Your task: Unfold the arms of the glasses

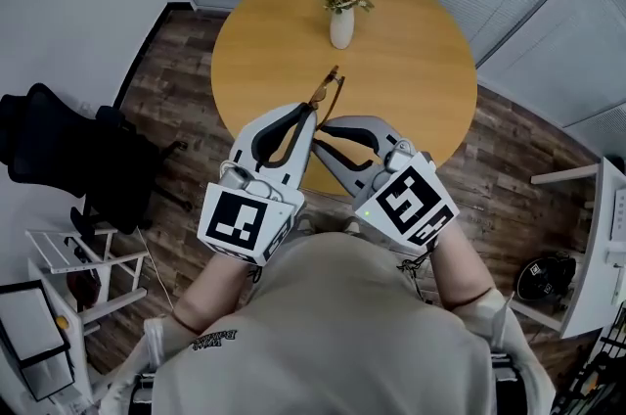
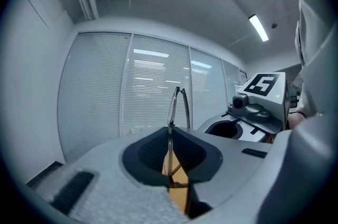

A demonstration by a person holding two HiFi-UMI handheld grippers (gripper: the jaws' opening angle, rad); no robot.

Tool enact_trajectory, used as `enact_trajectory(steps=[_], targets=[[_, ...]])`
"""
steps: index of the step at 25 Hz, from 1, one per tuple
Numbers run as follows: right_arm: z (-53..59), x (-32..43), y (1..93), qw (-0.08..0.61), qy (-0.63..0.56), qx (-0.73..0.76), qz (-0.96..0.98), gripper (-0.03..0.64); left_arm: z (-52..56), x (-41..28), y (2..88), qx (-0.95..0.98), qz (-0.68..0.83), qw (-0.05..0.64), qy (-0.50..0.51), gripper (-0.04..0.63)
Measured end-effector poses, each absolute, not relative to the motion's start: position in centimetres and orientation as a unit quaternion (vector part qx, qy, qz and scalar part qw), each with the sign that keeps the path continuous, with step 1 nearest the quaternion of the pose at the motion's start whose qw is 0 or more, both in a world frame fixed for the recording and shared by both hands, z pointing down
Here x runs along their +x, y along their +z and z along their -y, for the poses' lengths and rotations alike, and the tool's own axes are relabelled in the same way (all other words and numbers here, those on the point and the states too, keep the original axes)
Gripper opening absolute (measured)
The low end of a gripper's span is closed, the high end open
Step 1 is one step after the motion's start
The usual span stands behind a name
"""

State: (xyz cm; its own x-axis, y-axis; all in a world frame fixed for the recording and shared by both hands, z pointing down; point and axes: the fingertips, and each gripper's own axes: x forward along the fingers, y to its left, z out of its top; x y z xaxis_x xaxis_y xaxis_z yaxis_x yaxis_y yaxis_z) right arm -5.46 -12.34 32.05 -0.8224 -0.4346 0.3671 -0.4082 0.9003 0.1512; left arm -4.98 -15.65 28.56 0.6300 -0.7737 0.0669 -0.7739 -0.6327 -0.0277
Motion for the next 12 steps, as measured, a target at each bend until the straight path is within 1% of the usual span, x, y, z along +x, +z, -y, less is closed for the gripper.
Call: enact_trajectory(steps=[12], targets=[[12.77, -4.94, 32.71, 0.182, -0.007, 0.227, 0.957, 0.042, 15.68, -4.58, 29.31, 0.908, 0.416, 0.016, 0.041, 0.040]])
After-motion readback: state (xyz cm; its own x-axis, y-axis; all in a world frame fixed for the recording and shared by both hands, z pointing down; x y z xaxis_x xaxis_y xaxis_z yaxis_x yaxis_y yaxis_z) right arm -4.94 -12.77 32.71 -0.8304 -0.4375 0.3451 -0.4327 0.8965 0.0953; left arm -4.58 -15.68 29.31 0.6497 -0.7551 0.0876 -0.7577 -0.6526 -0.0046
